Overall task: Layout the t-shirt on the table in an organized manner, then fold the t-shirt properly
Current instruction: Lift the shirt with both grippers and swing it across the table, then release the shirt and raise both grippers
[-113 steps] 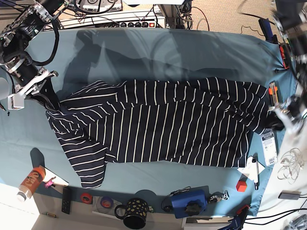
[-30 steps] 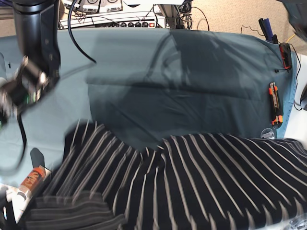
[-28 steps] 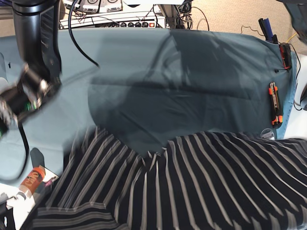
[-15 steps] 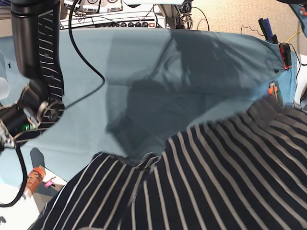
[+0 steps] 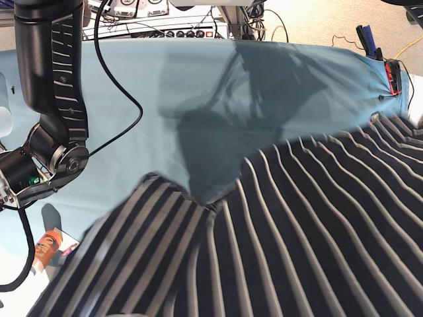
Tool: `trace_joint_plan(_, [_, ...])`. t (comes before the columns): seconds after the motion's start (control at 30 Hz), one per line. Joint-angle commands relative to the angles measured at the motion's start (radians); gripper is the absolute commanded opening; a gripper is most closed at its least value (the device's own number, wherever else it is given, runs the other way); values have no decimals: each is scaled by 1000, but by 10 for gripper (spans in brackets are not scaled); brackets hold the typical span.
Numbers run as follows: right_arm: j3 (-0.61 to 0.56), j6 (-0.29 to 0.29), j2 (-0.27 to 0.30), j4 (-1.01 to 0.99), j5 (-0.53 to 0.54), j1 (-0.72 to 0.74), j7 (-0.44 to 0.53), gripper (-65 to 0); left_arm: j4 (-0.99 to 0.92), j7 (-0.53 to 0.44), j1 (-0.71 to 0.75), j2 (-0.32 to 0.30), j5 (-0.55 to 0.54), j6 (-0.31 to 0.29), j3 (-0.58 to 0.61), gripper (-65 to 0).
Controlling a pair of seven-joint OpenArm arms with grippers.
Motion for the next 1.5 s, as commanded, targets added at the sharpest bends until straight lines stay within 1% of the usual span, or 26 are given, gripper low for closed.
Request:
trace_joint_plan(0.0, [3,-26,9,-27,-36,41,32,-650,0,-6,-11,-29,21,7,41,-650])
trace_joint_plan(0.07, [2,-27,20,-131,-48,40,32,-650,-12,0,-11,-24,42,-15,171,-650])
trace_joint_plan(0.13, [1,-12,45,-269,-52,41,42,-650,-34,-36,-12,-13,117,-11,318,-650])
trace_joint_plan(0.17, [1,-3,61,-344,-73,41,60,-650,-51,-70,-14,-2,171,10,390,-650])
trace_joint_plan(0.23, [1,-3,92,-499,-171,40,104,-650,-103,-126,-42,35,254,54,527,-650])
trace_joint_plan(0.27, [1,-3,107,-581,-246,40,135,-650,-140,-149,-64,57,279,58,591,-650])
trace_joint_plan(0.3, [1,-3,119,-663,-322,40,179,-650,-185,-169,-87,78,293,57,650,-650])
trace_joint_plan(0.37, [1,-3,140,-838,-466,38,314,-650,-303,-230,-146,124,322,54,771,-650])
trace_joint_plan(0.47, [1,-9,167,-1083,-684,38,599,-650,-527,-420,-253,201,417,60,941,-650])
trace_joint_plan(0.53, [1,-100,180,-1198,-802,37,758,-650,-687,-558,-330,254,513,104,1044,-650])
trace_joint_plan(0.57, [1,-119,187,-1236,-855,37,805,-650,-765,-608,-367,279,559,129,1087,-650])
trace_joint_plan(0.6, [0,-118,192,-1263,-900,34,825,-650,-845,-648,-403,304,597,142,1127,-650])
trace_joint_plan(0.63, [0,-109,197,-1278,-925,31,826,-602,-922,-682,-438,327,630,147,1164,-650])
trace_joint_plan(0.67, [0,-103,200,-1283,-935,19,826,-520,-997,-717,-471,349,654,146,1198,-617])
trace_joint_plan(0.7, [0,-98,200,-1283,-934,6,827,-449,-1068,-757,-499,369,671,146,1229,-542])
trace_joint_plan(0.73, [0,-99,199,-1283,-934,-6,836,-410,-1132,-803,-523,388,688,146,1257,-470])
trace_joint_plan(0.77, [0,-99,199,-1283,-934,-18,847,-404,-1184,-844,-543,404,703,147,1279,-416])
trace_joint_plan(0.8, [0,-99,199,-1283,-934,-30,858,-404,-1226,-872,-558,419,716,147,1292,-387])
trace_joint_plan(0.93, [0,-115,205,-1283,-934,-55,867,-404,-1272,-881,-580,470,745,157,1297,-384])
trace_joint_plan(1.03, [0,-114,218,-1282,-930,-56,866,-404,-1270,-875,-585,483,745,157,1297,-384])
trace_joint_plan(1.13, [1,-76,240,-1266,-870,-57,824,-404,-1270,-844,-591,480,745,159,1297,-384])
trace_joint_plan(1.23, [2,-3,264,-1210,-745,-57,704,-404,-1262,-763,-599,475,740,158,1296,-386])
trace_joint_plan(1.3, [2,-3,277,-1148,-642,-61,587,-405,-1231,-663,-598,467,686,158,1294,-406])
trace_joint_plan(1.37, [3,-3,283,-1061,-550,-77,481,-406,-1189,-550,-598,465,617,157,1263,-449])
trace_joint_plan(1.4, [3,-3,283,-1004,-513,-93,441,-406,-1162,-498,-597,466,584,148,1234,-473])
trace_joint_plan(1.47, [3,-3,282,-882,-446,-134,360,-406,-1098,-397,-595,466,500,101,1157,-518])
